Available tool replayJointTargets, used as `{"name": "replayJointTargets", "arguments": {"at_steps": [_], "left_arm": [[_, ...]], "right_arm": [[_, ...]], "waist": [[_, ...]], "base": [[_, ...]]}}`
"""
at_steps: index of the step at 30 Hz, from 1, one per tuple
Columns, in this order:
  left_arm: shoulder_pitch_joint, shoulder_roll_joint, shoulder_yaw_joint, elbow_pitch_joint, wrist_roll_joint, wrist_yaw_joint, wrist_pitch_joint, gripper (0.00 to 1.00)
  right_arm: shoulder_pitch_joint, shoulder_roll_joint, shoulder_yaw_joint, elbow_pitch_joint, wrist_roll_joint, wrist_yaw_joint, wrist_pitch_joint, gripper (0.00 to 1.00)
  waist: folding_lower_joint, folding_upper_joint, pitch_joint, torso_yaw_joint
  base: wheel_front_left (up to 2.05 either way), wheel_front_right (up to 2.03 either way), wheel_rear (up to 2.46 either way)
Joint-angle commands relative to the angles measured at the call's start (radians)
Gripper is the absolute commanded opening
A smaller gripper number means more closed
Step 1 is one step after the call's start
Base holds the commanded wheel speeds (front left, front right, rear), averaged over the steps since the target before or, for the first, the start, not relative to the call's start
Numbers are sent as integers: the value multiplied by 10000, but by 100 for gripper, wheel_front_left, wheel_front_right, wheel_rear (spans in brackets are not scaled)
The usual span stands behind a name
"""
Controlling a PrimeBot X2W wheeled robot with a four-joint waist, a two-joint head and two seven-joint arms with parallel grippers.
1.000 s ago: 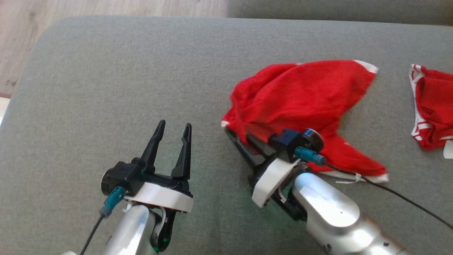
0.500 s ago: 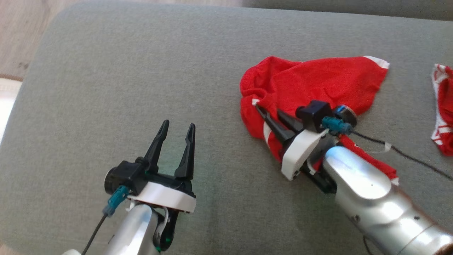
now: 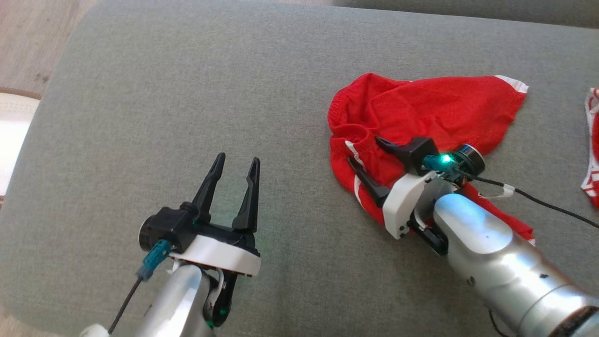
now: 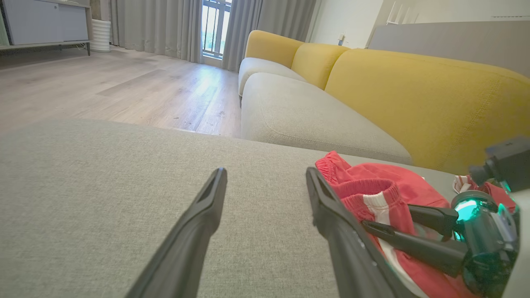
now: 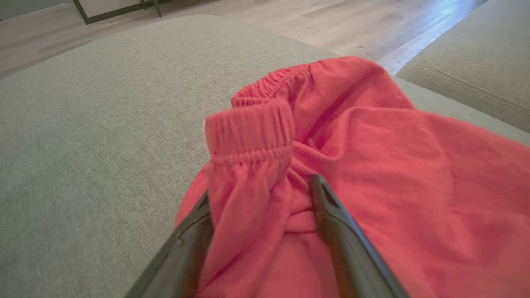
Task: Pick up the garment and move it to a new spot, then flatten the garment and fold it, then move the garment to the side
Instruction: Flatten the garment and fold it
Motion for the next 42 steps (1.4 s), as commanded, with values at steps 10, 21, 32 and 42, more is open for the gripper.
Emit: {"name": "replayJointTargets", "arguments": {"at_steps": [10, 21, 32, 42], "left_arm": [[-188, 59, 895, -373, 257, 25, -95, 100], [-93, 189, 1363, -419, 477, -113, -95, 100], [-98, 448, 1453, -212, 527, -232, -95, 100], [-449, 660, 710, 216, 524, -284, -25, 100]], "right_arm": [[-50, 267, -803, -683, 25, 67, -899, 100], [1851, -152, -4532, -2519, -1120, 67, -993, 100], [6070, 1150, -8127, -6287, -3109, 67, -992, 100], [6378, 1335, -8045, -6768, -3293, 67, -712, 100]], "waist": [[0, 0, -409, -1031], [0, 0, -518, -2292], [0, 0, -522, -2622], [0, 0, -399, -2742]], "base": [[0, 0, 0], [0, 0, 0], [0, 0, 0], [0, 0, 0]]}}
